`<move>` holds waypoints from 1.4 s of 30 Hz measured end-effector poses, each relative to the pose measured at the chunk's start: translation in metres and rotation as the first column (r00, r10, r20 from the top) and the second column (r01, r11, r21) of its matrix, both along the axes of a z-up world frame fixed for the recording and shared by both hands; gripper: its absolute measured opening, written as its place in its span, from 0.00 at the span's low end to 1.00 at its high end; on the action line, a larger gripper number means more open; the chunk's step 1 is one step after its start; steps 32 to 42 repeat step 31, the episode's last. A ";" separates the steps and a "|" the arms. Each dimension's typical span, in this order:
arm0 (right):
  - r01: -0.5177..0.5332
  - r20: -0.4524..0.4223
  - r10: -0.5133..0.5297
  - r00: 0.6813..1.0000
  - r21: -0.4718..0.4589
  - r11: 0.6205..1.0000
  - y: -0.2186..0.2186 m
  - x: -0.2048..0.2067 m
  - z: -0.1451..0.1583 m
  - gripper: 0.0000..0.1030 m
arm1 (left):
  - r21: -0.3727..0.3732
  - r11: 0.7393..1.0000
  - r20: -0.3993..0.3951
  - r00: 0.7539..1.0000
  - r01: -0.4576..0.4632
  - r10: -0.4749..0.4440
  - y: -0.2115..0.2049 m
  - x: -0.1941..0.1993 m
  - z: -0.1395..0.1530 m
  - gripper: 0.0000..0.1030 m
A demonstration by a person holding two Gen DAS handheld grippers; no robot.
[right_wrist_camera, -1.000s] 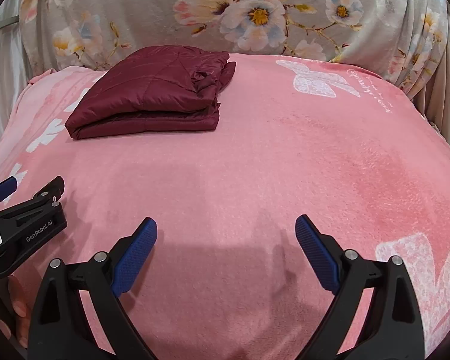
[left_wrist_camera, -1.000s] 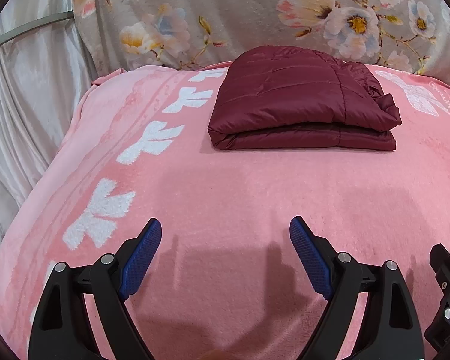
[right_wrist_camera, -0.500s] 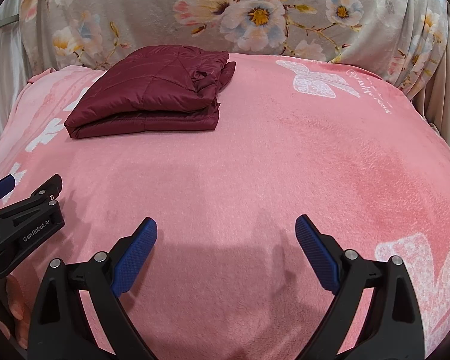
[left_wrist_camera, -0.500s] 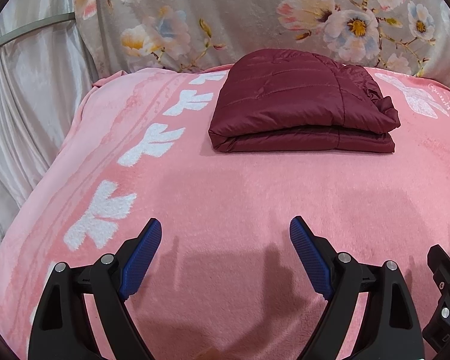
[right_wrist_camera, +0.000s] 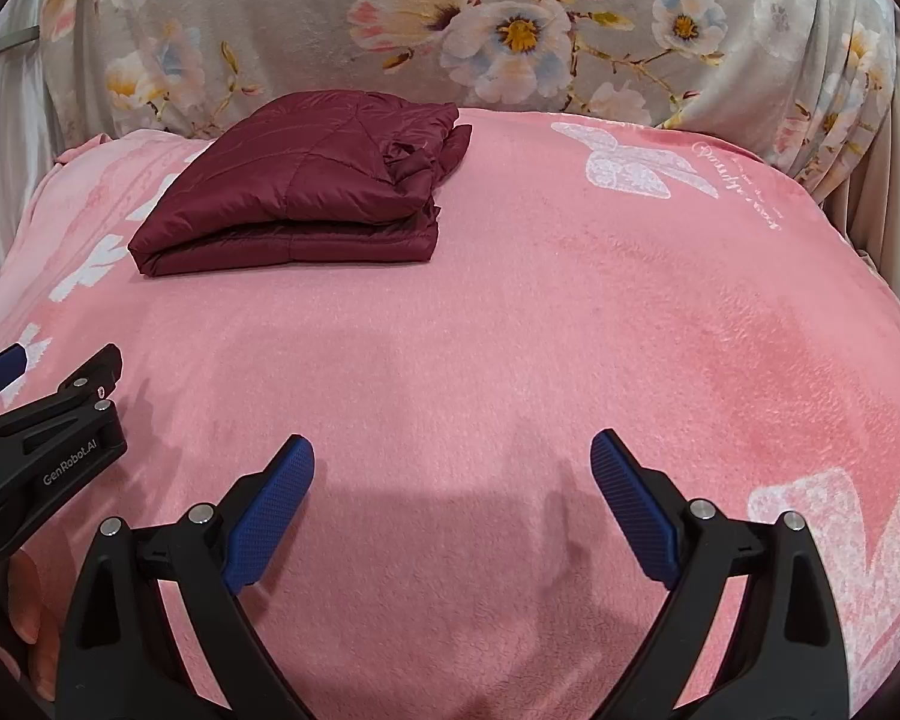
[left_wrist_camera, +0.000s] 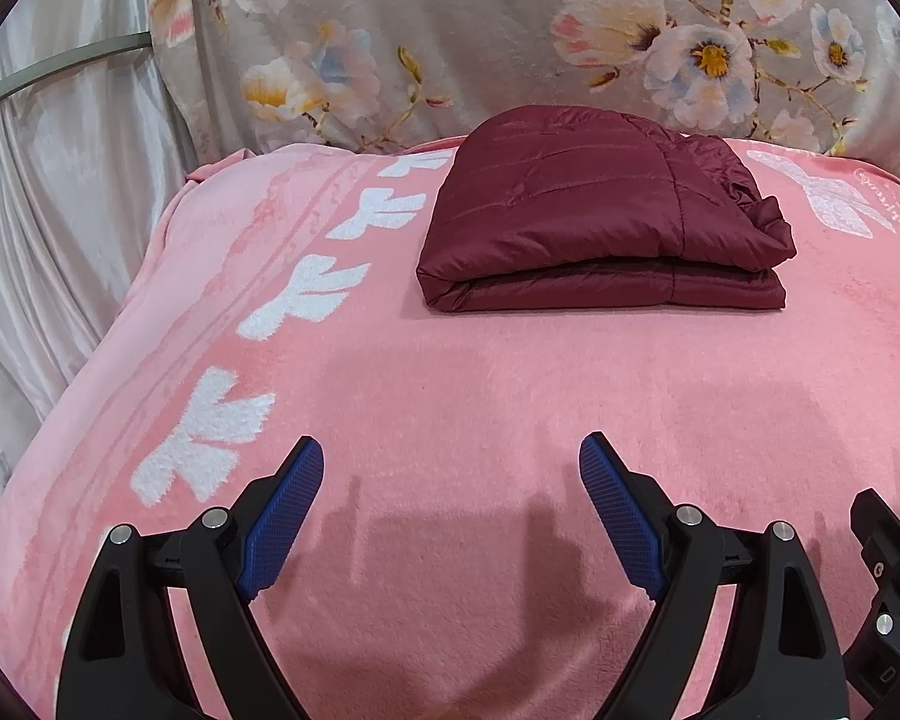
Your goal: Fold large clothes
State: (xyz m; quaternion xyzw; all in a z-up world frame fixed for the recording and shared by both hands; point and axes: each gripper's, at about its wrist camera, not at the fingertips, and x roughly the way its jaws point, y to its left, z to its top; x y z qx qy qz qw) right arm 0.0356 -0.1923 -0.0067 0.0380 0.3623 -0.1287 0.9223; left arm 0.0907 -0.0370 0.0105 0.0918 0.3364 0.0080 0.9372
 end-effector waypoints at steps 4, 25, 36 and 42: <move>-0.001 0.000 0.001 1.000 0.000 1.000 0.000 0.000 0.000 0.88 | 0.002 1.000 0.001 1.000 0.002 -0.002 0.000 0.000 0.000 0.83; 0.001 0.000 -0.001 1.000 -0.003 1.000 0.001 0.000 0.000 0.88 | -0.001 1.000 0.023 1.000 0.002 -0.002 0.000 -0.004 0.001 0.82; 0.000 0.002 0.000 1.000 -0.005 1.000 -0.001 -0.001 0.001 0.88 | -0.004 1.000 0.022 1.000 0.004 -0.004 -0.002 -0.005 0.000 0.82; 0.000 0.002 0.000 1.000 -0.005 1.000 -0.001 -0.001 0.001 0.88 | -0.004 1.000 0.022 1.000 0.004 -0.004 -0.002 -0.005 0.000 0.82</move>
